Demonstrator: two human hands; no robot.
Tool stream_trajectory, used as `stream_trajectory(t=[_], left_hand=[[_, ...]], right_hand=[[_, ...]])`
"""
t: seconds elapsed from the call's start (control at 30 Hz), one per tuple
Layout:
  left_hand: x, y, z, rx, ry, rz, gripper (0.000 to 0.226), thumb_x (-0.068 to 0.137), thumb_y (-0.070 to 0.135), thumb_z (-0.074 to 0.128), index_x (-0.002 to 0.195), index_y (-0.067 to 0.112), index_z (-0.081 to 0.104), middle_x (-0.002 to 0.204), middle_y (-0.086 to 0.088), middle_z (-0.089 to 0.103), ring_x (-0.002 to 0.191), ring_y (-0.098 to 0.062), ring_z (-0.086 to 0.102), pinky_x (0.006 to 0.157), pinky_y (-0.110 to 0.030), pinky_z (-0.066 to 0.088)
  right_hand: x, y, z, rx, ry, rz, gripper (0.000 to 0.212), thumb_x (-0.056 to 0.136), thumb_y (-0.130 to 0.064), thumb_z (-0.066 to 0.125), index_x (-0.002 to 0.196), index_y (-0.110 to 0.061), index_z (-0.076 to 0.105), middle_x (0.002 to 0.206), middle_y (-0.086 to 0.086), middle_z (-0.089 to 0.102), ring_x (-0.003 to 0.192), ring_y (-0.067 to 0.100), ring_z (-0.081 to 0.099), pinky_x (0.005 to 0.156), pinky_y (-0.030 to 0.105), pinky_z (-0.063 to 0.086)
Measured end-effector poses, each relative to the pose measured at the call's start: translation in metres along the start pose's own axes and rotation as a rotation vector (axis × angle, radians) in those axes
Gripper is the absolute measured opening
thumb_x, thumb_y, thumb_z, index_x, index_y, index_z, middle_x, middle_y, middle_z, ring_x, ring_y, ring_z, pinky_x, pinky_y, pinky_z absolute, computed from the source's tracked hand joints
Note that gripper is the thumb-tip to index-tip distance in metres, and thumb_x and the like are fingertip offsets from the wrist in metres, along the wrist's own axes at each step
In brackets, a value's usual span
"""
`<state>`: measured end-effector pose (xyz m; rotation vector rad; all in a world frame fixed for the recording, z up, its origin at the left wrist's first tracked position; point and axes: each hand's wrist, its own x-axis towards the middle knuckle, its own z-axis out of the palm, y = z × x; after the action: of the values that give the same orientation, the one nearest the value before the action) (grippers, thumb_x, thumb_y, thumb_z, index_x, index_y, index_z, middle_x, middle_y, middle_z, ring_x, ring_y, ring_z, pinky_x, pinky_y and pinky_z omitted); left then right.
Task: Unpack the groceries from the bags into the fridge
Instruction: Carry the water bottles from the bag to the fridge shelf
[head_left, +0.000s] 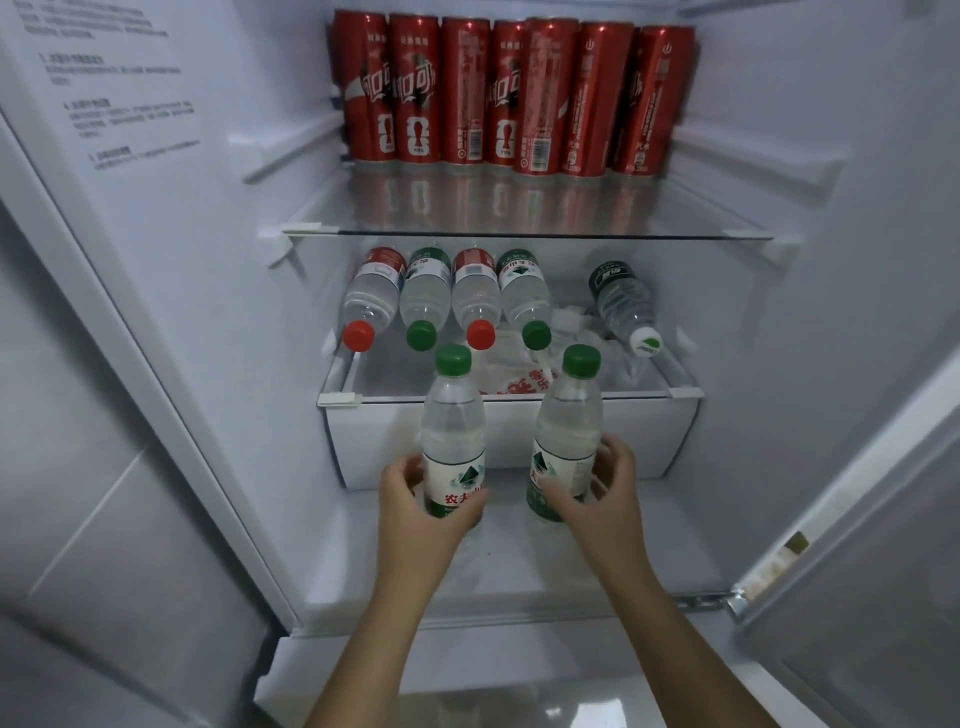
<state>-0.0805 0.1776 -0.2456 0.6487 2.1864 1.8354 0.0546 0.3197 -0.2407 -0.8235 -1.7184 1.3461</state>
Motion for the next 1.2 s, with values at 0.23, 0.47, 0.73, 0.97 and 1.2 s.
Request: stream_trajectory(t=[0.23,0.47,0.73,0.97,1.2], left_hand=[[0.032,0.09,-0.015,0.063,0.155,0.423,0.056,0.073,0.046,0.074,0.118,0.033,0.044,0.115,0.014,0.048,0.104,0.004,0.046,0.088,-0.001,0.034],[0.074,0.116,0.009,0.186,-0.079,0.368,0.021,0.088,0.023,0.067,0.075,0.031,0.052,0.072,0.011,0.061,0.064,0.007,0.057,0.053,-0.006,0.039],[0.08,0.106,0.01,0.093,-0.049,0.341,0.018,0.086,0.02,0.066,0.073,0.024,0.055,0.065,0.006,0.06,0.057,0.009,0.055,0.05,-0.004,0.038],[0.08,0.104,0.01,0.066,-0.046,0.339,0.018,0.087,0.019,0.066,0.074,0.022,0.054,0.064,0.007,0.058,0.055,0.008,0.053,0.049,-0.007,0.038],[0.079,0.105,0.01,0.074,-0.053,0.309,0.015,0.089,0.021,0.066,0.077,0.023,0.055,0.068,0.007,0.059,0.056,0.01,0.054,0.049,-0.01,0.038]], right_hand=[[0.038,-0.086,-0.013,-0.247,0.14,-0.228,0.053,0.083,-0.039,0.073,0.129,-0.031,0.049,0.112,-0.006,0.053,0.096,0.004,0.052,0.078,0.023,0.045],[0.073,-0.117,0.004,-0.868,0.015,-0.216,0.032,0.083,-0.057,0.057,0.075,-0.026,0.058,0.073,-0.007,0.059,0.069,0.013,0.056,0.055,0.024,0.04],[0.066,-0.128,-0.011,-0.683,0.026,-0.221,0.029,0.078,-0.037,0.067,0.066,-0.013,0.056,0.058,-0.002,0.051,0.058,0.017,0.05,0.054,0.029,0.039],[0.044,-0.193,-0.04,-0.447,0.256,-0.495,0.023,0.078,-0.028,0.07,0.061,-0.024,0.055,0.053,-0.012,0.054,0.052,0.005,0.048,0.049,0.016,0.037],[0.038,-0.201,-0.039,-0.226,0.481,-0.776,0.018,0.082,-0.026,0.071,0.072,-0.019,0.058,0.06,-0.01,0.054,0.059,0.009,0.051,0.055,0.018,0.04]])
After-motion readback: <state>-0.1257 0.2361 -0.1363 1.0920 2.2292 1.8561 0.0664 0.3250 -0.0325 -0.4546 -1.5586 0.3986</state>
